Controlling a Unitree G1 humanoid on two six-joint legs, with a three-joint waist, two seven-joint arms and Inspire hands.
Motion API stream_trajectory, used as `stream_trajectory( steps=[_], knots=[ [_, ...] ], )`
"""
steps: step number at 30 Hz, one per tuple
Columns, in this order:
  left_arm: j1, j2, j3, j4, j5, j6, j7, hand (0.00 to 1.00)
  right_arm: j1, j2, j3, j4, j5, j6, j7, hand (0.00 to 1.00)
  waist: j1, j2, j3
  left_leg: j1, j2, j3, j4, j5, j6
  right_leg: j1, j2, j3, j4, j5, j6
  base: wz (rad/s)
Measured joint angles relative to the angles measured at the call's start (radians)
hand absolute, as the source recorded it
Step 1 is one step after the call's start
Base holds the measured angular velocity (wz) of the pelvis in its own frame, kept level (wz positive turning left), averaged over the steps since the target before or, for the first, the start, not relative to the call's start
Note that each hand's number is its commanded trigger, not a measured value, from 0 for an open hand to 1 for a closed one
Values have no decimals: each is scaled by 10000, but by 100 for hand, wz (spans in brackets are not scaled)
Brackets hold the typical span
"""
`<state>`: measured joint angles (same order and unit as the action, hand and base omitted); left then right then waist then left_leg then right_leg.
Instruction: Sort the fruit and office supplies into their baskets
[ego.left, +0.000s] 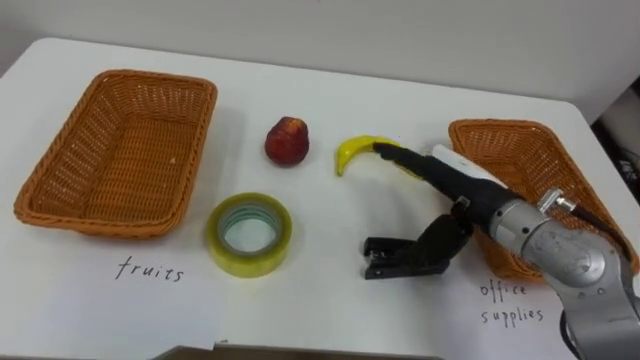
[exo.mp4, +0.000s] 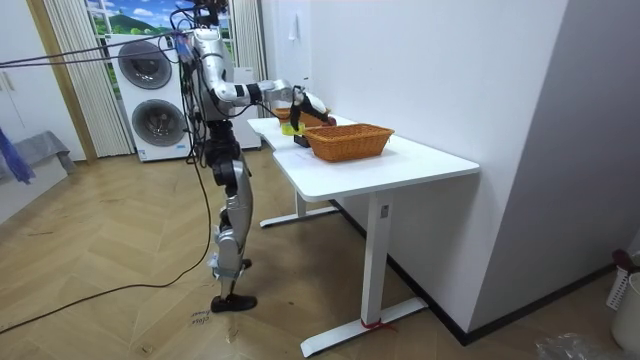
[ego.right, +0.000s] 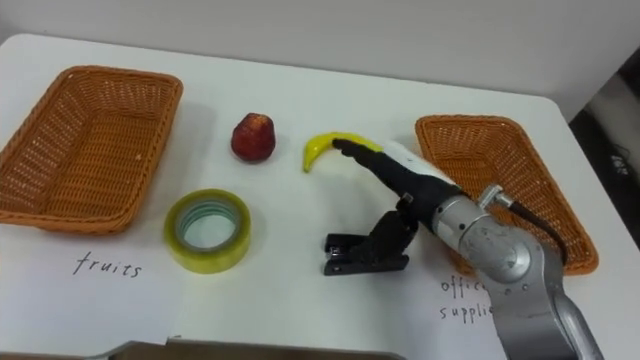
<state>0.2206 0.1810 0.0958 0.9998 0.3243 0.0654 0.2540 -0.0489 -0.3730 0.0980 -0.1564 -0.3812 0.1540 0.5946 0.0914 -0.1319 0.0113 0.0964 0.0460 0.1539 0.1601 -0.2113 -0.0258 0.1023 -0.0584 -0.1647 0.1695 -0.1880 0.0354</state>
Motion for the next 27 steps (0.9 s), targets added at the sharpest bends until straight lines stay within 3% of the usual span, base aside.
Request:
stream_trajectory(
  steps=[4,8,17,27],
  knots=[
    [-64,68,-27,43,-39,13,-42,0,146,8,17,0,8,42,655,0,12,-102,-67,34,-2,-38,12,1,0,0,0,-7,-20,0,0,0],
    [-108,93,-30,2,-61,143,-69,0,386,10,474,0,-130,443,1286,0,35,-205,-100,34,0,-57,13,1,0,-15,-1,-9,-26,0,0,0],
    [-186,117,-185,-19,-80,401,-89,0,566,9,674,137,-563,867,1940,0,348,-255,-70,17,16,-22,-5,-1,1,8,8,-39,16,9,-11,0],
    [-207,122,-419,-138,-72,608,-74,0,565,9,673,182,-598,870,1904,0,419,-293,-68,-12,29,-21,1,-1,1,-22,22,-49,21,32,-23,0]
  ],
)
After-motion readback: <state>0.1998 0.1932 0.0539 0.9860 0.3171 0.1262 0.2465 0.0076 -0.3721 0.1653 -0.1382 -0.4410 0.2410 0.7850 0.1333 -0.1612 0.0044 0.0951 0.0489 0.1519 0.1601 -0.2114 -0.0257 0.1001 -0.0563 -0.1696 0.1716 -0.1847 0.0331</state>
